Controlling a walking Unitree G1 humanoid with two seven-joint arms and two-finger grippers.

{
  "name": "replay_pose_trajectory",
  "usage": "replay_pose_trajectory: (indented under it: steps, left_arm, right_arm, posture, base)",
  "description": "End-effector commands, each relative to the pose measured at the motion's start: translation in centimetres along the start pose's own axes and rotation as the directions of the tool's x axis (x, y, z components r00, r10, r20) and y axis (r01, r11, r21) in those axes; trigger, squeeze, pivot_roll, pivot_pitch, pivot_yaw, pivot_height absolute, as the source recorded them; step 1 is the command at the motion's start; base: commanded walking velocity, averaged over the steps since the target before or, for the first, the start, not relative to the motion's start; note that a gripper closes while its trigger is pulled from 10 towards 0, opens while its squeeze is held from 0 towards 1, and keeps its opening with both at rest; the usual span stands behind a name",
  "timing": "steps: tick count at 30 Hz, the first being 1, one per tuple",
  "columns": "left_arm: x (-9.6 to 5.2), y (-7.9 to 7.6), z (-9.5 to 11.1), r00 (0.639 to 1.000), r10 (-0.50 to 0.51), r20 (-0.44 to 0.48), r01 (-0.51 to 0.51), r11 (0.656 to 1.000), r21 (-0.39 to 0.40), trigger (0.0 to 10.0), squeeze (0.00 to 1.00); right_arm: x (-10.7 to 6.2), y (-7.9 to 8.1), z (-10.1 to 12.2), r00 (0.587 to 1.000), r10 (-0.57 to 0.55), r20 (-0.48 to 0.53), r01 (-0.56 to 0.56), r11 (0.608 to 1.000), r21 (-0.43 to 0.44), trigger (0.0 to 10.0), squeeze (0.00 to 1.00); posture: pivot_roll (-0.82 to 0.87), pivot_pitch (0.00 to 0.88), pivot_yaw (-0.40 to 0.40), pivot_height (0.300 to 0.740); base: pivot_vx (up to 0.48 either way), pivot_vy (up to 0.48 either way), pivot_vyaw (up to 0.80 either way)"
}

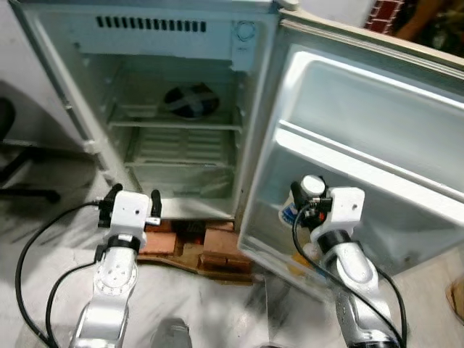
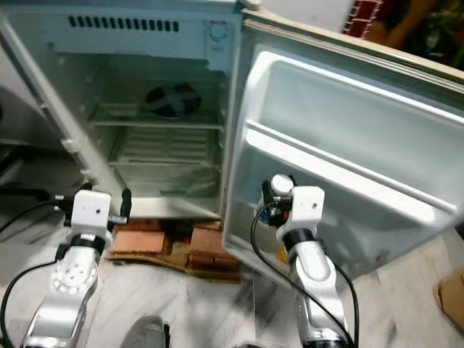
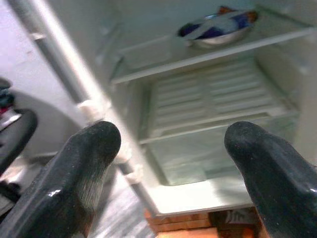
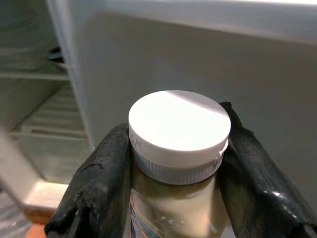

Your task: Restocking fridge

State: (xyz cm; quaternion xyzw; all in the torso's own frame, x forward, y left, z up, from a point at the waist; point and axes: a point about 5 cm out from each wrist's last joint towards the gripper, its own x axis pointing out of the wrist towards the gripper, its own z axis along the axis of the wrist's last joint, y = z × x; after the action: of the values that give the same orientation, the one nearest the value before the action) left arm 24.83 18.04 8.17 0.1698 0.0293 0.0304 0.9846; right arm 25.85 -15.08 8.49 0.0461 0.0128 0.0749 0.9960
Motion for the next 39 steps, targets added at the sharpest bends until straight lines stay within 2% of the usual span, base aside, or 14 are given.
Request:
replay_pose_trajectory:
  steps: [1,7,12,17,20,27,32,37,38,39]
  left_arm:
    - [0.1,-0.7,0.2,0.999,-0.03,0.018,0.029,0.999,0.017,10.0,0.0]
    - [0.0,-1.1,0.3,0.999,-0.043,0.021,0.042,0.999,0.021,10.0,0.0]
    - [0.2,-1.2,0.4,0.998,-0.051,0.028,0.05,0.998,0.031,10.0,0.0]
    - [0.3,-1.1,0.3,0.998,-0.052,0.028,0.051,0.998,0.04,10.0,0.0]
    - [0.4,-1.0,0.2,0.998,-0.051,0.026,0.05,0.998,0.049,10.0,0.0]
    - [0.4,-1.1,0.0,0.998,-0.055,0.012,0.055,0.997,0.05,10.0,0.0]
    - [0.4,-1.1,0.0,0.998,-0.056,0.011,0.055,0.997,0.052,10.0,0.0]
    - [0.4,-1.1,-0.1,0.998,-0.062,0.016,0.061,0.997,0.055,10.0,0.0]
    - [0.3,-1.1,-0.1,0.997,-0.069,0.019,0.068,0.997,0.038,10.0,0.0]
    - [0.3,-1.1,-0.1,0.998,-0.068,0.016,0.068,0.997,0.035,10.0,0.0]
  right_arm:
    - [-0.6,-1.1,-0.1,0.999,-0.037,-0.01,0.037,0.999,-0.007,10.0,0.0]
    - [-1.4,-1.5,-0.5,0.998,-0.062,-0.033,0.062,0.998,0.004,10.0,0.0]
    - [-1.4,-0.3,1.0,0.999,0.023,0.039,-0.02,0.997,-0.076,10.0,0.0]
    - [-1.2,0.9,2.8,0.99,0.098,0.097,-0.088,0.991,-0.104,10.0,0.0]
    - [-1.1,1.1,3.6,0.986,0.114,0.118,-0.103,0.99,-0.099,10.0,0.0]
    - [-0.5,0.5,4.0,0.987,0.104,0.125,-0.091,0.99,-0.106,10.0,0.0]
    - [-0.4,0.9,3.9,0.985,0.124,0.117,-0.114,0.99,-0.086,10.0,0.0]
    - [-0.5,1.7,3.1,0.973,0.222,0.064,-0.221,0.975,-0.025,10.0,0.0]
    - [-0.6,2.4,2.6,0.95,0.31,0.023,-0.311,0.95,0.028,10.0,0.0]
    - [-0.7,2.8,2.4,0.931,0.366,0.001,-0.366,0.93,0.045,10.0,0.0]
  posture:
    - [0.13,0.023,-0.078,0.74]
    - [0.12,0.025,-0.076,0.74]
    - [0.12,0.029,-0.07,0.74]
    - [0.11,0.034,-0.064,0.74]
    - [0.11,0.039,-0.063,0.74]
    - [0.11,0.04,-0.064,0.74]
    - [0.11,0.038,-0.062,0.74]
    - [0.11,0.039,-0.06,0.74]
    - [0.11,0.04,-0.059,0.74]
    - [0.11,0.039,-0.059,0.74]
  base:
    - [0.0,0.0,0.0]
    - [0.0,0.0,0.0]
    - [0.0,0.0,0.0]
    - [0.0,0.0,0.0]
    - [0.0,0.0,0.0]
    - [0.0,-0.39,0.0]
    - [0.0,-0.48,0.0]
    - [0.0,-0.48,0.0]
    - [0.0,0.0,0.0]
    - [0.0,0.0,0.0]
